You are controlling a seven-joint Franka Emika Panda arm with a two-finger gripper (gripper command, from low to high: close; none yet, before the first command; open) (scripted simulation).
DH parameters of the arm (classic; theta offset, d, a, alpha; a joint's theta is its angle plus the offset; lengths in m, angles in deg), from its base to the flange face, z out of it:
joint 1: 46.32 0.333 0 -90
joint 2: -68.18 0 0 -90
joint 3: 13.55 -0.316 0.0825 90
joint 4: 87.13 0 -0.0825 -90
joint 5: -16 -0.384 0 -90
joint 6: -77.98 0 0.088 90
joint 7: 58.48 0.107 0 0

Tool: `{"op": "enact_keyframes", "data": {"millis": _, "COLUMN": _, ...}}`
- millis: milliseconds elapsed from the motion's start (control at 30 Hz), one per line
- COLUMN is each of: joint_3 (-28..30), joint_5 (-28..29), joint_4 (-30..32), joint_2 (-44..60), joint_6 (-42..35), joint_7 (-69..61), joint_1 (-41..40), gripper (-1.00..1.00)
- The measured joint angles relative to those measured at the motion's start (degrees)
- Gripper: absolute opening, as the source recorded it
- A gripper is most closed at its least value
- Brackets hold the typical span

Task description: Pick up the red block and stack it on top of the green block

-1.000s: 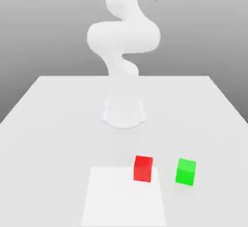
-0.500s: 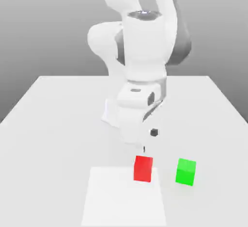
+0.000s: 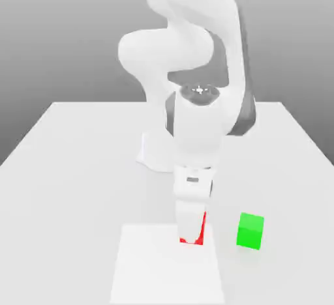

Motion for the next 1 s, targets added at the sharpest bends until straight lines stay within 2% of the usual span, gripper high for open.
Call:
{"op": "enact_keyframes", "data": {"millis": 233, "joint_3": 0.0, "joint_5": 0.2, "joint_4": 0.0, "joint_2": -0.1, "joint_6": -0.2, "joint_7": 0.1, "joint_1": 0.0, "gripper": -1.00}}
{"op": "enact_keyframes", "data": {"millis": 433, "joint_3": 4.4, "joint_5": 8.1, "joint_4": 0.8, "joint_2": -7.4, "joint_6": -6.3, "joint_7": 5.6, "joint_1": 2.2, "gripper": -1.00}}
{"op": "enact_keyframes", "data": {"millis": 633, "joint_3": 4.6, "joint_5": 13.8, "joint_4": 2.2, "joint_2": -15.0, "joint_6": -12.6, "joint_7": 9.9, "joint_1": 0.8, "gripper": -1.00}}
{"op": "enact_keyframes", "data": {"millis": 867, "joint_3": -4.6, "joint_5": 12.0, "joint_4": -3.1, "joint_2": -18.5, "joint_6": -21.6, "joint_7": 21.7, "joint_1": 8.5, "gripper": -1.00}}
{"op": "enact_keyframes", "data": {"millis": 1000, "joint_3": -6.0, "joint_5": 11.3, "joint_4": -4.3, "joint_2": -13.1, "joint_6": -17.4, "joint_7": 23.3, "joint_1": 10.2, "gripper": -1.00}}
